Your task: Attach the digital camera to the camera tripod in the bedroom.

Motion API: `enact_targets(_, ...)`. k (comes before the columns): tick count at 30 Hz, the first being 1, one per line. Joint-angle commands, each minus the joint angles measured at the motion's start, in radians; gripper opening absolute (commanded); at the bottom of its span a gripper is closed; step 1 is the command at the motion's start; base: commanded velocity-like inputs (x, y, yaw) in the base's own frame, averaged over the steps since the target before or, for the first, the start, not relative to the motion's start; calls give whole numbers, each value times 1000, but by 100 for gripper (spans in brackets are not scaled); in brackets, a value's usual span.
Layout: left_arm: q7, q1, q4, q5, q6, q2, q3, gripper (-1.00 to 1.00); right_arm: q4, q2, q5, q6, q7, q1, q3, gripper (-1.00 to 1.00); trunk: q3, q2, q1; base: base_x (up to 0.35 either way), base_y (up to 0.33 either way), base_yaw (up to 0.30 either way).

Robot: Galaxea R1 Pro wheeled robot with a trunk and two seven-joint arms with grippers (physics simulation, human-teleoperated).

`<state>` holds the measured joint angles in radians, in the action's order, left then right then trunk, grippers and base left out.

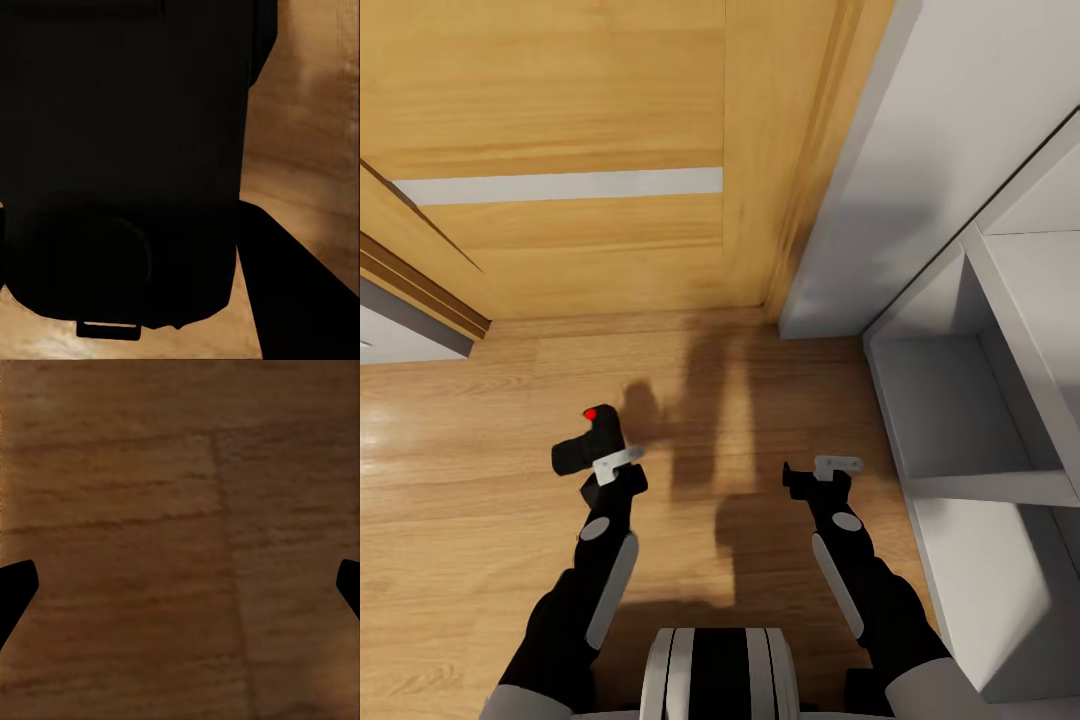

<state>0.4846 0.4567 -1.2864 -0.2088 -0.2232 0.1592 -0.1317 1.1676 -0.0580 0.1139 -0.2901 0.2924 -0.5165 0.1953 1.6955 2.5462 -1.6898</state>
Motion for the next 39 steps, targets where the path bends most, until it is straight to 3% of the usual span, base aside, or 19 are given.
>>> enact_targets(1, 10, 0, -1, -2, -6, 0, -15, -100, 1, 1, 10, -3, 8, 0, 3, 100, 1, 0, 0, 0, 0, 0)
enact_targets(3, 23, 0, 2, -8, -6, 0, -62, -100, 1, 0, 9, -3, 8, 0, 3, 100, 1, 0, 0, 0, 0, 0)
enact_targets(7, 57, 0, 7, -14, -5, 1, -98, -100, 1, 0, 9, -4, 8, 0, 3, 100, 1, 0, 0, 0, 0, 0)
enact_targets(12, 76, 0, 12, -23, -5, 1, -105, -100, 1, 0, 9, -4, 8, 0, 3, 100, 1, 0, 0, 0, 0, 0)
enact_targets(23, 77, 0, 49, -22, -7, -3, -112, -100, 1, 0, 11, -5, -12, 2, 3, 100, -42, -2, 5, 0, 0, 0)
enact_targets(29, 24, 0, 56, -37, -8, -14, -118, -100, 1, 2, 9, -5, -120, 18, 3, 100, -65, -4, 8, 0, 0, 0)
enact_targets(32, -42, 0, 57, -64, -9, -39, -119, -100, 1, 10, 12, -5, -171, 20, 1, 100, -77, -4, 9, 0, 0, 0)
enact_targets(35, -107, 0, 57, -114, -13, -86, -119, -100, 1, 15, 14, -4, -202, 21, -1, 100, -88, -5, 11, 0, 0, 0)
enact_targets(36, -136, 0, 56, -153, -15, -118, -119, -100, 1, 17, 14, -4, -210, 21, -1, 100, -92, -5, 11, 0, 0, 0)
enact_targets(38, -166, 0, 54, -204, -16, -152, -118, -100, 1, 17, 13, -3, -215, 21, -1, 100, -100, -6, 12, 0, 0, 0)
enact_targets(39, -197, 0, 52, -262, -16, -188, -118, -100, 1, 18, 12, -3, -219, 21, -1, 100, -104, -6, 12, 0, 0, 0)
